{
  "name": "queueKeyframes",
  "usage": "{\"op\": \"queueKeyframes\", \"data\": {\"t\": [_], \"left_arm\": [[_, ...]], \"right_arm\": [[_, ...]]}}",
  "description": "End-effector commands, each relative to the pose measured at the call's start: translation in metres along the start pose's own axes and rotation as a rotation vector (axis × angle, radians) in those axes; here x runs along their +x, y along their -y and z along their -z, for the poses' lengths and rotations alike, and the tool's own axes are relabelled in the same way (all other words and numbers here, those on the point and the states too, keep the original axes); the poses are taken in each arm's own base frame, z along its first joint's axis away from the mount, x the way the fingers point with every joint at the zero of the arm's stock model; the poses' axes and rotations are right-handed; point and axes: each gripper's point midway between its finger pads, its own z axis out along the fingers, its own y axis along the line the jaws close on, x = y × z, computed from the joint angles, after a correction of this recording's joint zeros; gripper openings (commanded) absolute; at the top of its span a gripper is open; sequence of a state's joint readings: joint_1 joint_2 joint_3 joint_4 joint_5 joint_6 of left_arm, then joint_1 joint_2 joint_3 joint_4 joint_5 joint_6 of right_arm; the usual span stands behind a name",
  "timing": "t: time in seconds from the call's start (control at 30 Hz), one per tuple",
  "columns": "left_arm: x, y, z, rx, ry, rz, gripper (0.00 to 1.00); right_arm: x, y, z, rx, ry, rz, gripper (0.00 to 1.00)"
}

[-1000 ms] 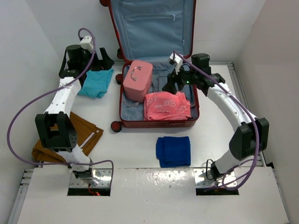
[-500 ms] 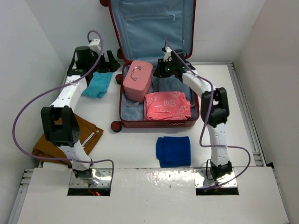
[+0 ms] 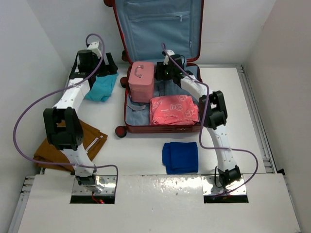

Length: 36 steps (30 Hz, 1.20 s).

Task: Pack the luggage

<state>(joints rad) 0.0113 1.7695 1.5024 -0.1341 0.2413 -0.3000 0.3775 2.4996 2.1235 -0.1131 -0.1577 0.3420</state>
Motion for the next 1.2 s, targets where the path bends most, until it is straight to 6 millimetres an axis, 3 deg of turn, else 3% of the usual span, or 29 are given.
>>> {"op": "queueKeyframes", "data": {"t": [0.0,0.03,0.07,0.1,0.17,0.2,0.27,0.3,0.33,0.37,0.43,0.6,0.63,0.7,0.73,0.87,0.97,1.0,1.1,1.17], "left_arm": [[-0.033,-0.041,-0.004,-0.190,0.065,-0.108,0.94],[-0.028,-0.049,-0.010,-0.216,0.040,-0.136,0.94],[-0.034,-0.055,-0.014,-0.239,0.021,-0.181,0.94],[-0.011,-0.073,-0.034,-0.283,-0.046,-0.191,0.94],[-0.010,-0.084,-0.047,-0.321,-0.081,-0.208,0.95],[0.011,-0.101,-0.063,-0.366,-0.133,-0.220,0.95],[0.011,-0.110,-0.075,-0.399,-0.134,-0.222,0.96],[0.015,-0.113,-0.082,-0.399,-0.143,-0.231,0.96],[0.033,-0.124,-0.091,-0.425,-0.184,-0.230,0.98],[0.035,-0.126,-0.096,-0.426,-0.186,-0.230,0.98],[0.038,-0.133,-0.101,-0.458,-0.199,-0.223,0.98],[0.080,-0.144,-0.117,-0.456,-0.295,-0.208,0.99],[0.088,-0.145,-0.116,-0.458,-0.325,-0.206,0.99],[0.106,-0.147,-0.119,-0.448,-0.374,-0.201,0.99],[0.125,-0.151,-0.119,-0.451,-0.426,-0.197,0.99],[0.145,-0.160,-0.120,-0.477,-0.471,-0.190,0.98],[0.155,-0.162,-0.120,-0.477,-0.497,-0.198,0.88],[0.171,-0.162,-0.125,-0.452,-0.526,-0.189,0.85],[0.190,-0.156,-0.130,-0.396,-0.574,-0.168,0.66],[0.191,-0.152,-0.131,-0.378,-0.573,-0.153,0.58]], "right_arm": [[-0.025,-0.035,0.017,-0.061,0.084,0.028,0.56],[-0.037,-0.037,0.028,-0.061,0.104,0.032,0.58],[-0.030,-0.029,0.030,-0.047,0.088,0.026,0.61],[-0.036,-0.024,0.040,-0.035,0.096,0.023,0.64],[-0.046,-0.021,0.061,-0.027,0.108,0.017,0.67],[-0.041,-0.011,0.066,-0.012,0.098,0.004,0.68],[-0.070,-0.015,0.093,-0.023,0.151,0.001,0.70],[-0.061,-0.006,0.097,-0.013,0.132,0.009,0.70],[-0.074,-0.008,0.110,-0.019,0.157,0.019,0.71],[-0.084,-0.011,0.122,-0.024,0.179,0.023,0.71],[-0.085,-0.003,0.138,-0.021,0.168,0.024,0.74],[-0.092,0.010,0.175,-0.008,0.154,0.024,0.75],[-0.088,0.021,0.185,0.014,0.137,0.008,0.75],[-0.086,0.025,0.192,0.021,0.124,0.004,0.76],[-0.086,0.028,0.197,0.028,0.122,-0.001,0.76],[-0.088,0.038,0.214,0.044,0.116,-0.015,0.76],[-0.092,0.043,0.225,0.050,0.113,-0.010,0.76],[-0.092,0.044,0.227,0.051,0.111,-0.007,0.76],[-0.097,0.050,0.238,0.068,0.112,0.014,0.74],[-0.099,0.055,0.243,0.078,0.112,0.001,0.72]]}}
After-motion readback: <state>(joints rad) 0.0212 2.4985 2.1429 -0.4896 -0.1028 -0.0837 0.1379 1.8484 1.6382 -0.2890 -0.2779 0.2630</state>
